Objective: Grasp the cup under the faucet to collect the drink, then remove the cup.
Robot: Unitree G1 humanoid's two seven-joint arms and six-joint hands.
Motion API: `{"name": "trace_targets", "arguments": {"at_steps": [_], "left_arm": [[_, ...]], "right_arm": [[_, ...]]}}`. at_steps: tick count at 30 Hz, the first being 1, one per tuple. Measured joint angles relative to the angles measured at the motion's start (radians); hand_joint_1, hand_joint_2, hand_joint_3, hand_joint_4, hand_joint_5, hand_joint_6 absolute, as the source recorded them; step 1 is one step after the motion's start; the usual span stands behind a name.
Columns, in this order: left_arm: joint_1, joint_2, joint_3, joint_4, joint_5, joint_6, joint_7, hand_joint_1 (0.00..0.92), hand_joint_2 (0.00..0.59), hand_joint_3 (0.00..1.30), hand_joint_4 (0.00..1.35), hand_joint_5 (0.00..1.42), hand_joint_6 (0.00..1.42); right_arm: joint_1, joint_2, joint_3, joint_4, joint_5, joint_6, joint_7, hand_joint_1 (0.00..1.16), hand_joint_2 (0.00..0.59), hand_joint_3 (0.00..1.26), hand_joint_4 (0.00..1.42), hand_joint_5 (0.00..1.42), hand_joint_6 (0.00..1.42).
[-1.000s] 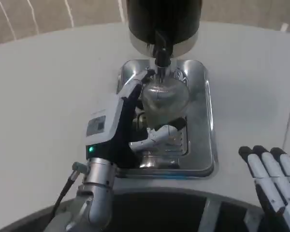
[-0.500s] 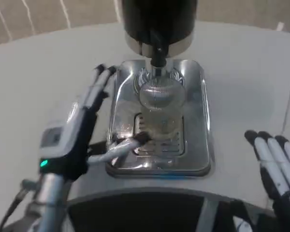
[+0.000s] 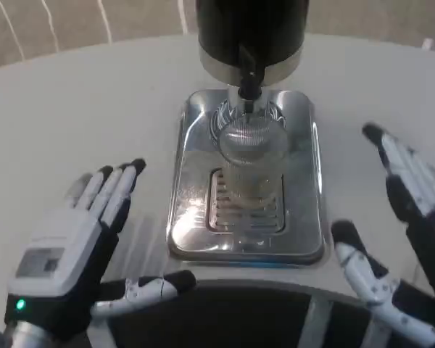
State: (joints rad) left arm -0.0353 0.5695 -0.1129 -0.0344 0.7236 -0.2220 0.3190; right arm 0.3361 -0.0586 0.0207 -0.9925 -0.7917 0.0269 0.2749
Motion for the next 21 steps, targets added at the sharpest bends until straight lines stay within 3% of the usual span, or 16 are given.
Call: {"name": "trace_targets", "arguments": {"at_steps": [7,13,21], "left_arm": [[0.118,-0.034,0.010,-0.087,0.038,0.030,-0.012,0.000,0.059,0.00,0.00,0.00,0.00],[0.163,-0.059,0.015,-0.127,0.067,0.034,-0.011,0.000,0.065,0.00,0.00,0.00,0.00],[0.196,-0.108,0.021,-0.153,0.073,0.009,0.037,0.000,0.082,0.00,0.00,0.00,0.00]], "right_arm": [[-0.160,0.014,-0.003,-0.028,0.136,0.183,0.097,0.36,0.541,0.00,0.00,0.00,0.00],[-0.250,0.015,-0.019,-0.014,0.273,0.268,0.101,0.37,0.554,0.00,0.00,0.00,0.00],[-0.408,0.041,0.014,0.011,0.416,0.391,0.086,0.38,0.565,0.00,0.00,0.00,0.00]]}}
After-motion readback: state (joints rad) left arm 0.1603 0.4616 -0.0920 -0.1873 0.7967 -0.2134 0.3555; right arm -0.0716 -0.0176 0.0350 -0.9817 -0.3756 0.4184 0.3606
